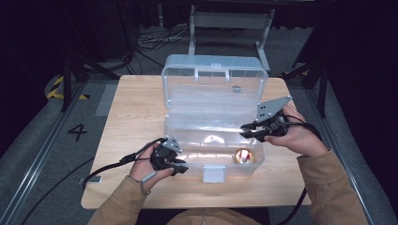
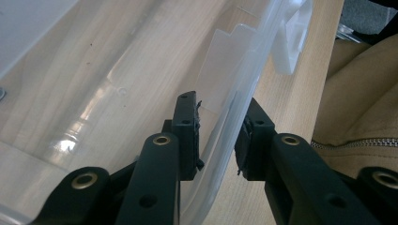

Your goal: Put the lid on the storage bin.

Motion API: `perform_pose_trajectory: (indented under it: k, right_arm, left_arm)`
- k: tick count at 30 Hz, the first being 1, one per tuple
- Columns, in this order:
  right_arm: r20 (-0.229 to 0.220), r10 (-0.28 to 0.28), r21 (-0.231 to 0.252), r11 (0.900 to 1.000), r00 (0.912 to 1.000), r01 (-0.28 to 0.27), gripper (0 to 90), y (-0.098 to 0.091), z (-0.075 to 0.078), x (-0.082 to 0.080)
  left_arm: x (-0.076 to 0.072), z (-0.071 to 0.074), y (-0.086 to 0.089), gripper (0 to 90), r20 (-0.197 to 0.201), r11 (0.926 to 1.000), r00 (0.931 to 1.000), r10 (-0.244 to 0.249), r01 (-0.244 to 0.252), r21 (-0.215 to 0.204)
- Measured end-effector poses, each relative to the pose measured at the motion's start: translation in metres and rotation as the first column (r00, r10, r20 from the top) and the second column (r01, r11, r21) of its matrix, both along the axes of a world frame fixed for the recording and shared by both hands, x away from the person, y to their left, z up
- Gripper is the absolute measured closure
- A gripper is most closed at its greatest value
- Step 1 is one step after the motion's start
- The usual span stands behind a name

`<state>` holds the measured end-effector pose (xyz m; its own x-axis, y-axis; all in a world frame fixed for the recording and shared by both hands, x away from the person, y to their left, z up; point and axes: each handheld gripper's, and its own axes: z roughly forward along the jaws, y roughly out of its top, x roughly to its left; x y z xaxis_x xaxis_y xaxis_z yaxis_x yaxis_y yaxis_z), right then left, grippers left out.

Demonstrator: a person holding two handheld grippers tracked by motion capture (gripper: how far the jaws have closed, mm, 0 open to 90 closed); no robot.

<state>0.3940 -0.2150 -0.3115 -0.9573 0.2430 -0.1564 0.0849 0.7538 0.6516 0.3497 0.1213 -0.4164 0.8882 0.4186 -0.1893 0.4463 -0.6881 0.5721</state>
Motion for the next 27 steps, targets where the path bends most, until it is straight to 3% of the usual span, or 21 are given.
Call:
perform_pose_trajectory:
  k: [27]
  right_arm:
    - [-0.009, 0.011, -0.001, 0.9999, 0.9999, -0.011, 80.8, -0.0014, -0.0049, -0.0056]
  left_arm:
    - [0.0001, 0.0000, 0.0001, 72.7, 0.001, 1.0000, 1.0000, -0.001, 0.001, 0.001]
